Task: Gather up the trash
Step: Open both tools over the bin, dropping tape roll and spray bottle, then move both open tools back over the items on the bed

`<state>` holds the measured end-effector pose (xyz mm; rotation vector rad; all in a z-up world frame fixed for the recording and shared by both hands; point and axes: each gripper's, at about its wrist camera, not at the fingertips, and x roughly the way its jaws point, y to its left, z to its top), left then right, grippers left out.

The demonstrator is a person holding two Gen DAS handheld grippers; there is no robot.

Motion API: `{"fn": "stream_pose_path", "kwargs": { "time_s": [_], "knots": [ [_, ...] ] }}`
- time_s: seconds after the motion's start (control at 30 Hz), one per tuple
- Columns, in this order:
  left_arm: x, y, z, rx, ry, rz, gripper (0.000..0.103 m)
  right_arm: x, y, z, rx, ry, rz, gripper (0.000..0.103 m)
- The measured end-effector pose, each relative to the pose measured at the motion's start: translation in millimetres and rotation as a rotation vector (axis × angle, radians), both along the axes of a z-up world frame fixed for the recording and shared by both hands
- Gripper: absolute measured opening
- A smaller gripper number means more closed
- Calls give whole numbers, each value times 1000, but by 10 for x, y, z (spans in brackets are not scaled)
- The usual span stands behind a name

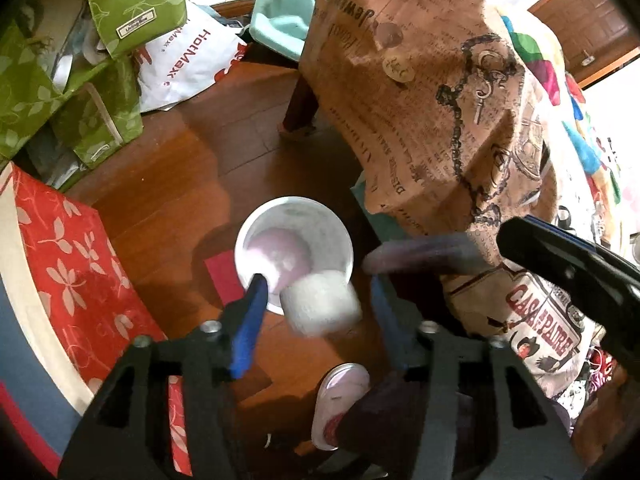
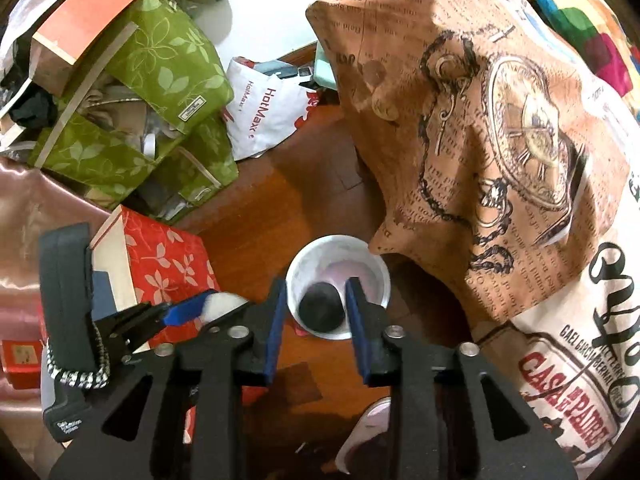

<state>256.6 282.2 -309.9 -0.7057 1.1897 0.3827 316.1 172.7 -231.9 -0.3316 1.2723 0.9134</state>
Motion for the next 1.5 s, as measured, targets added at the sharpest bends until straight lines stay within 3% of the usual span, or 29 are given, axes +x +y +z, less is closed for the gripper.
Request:
{"fn": "stream_pose_path", "kwargs": {
  "time_s": [0.3,0.5,1.03,1.3,1.5],
  "knots": [
    [-137,-49,200,87,-6,-15,54,-76,-159,92,-8,-50,-9,38],
    [-298,-119,527,148,-47,-9,54,-189,-342,275,5,-107,-3,38],
    [-510,-764,1882,332,-296,-29,54,-381,-1193,1287,197,-292,-116,38],
    [-372,-1368,2490,400,-428,-96,54,-409,-1835,1748,286,-399,-199,38],
    [-147,-1871,2760,421,-505,-169,54,-331,-2339,1977,315,-465,-258,38]
  ]
}}
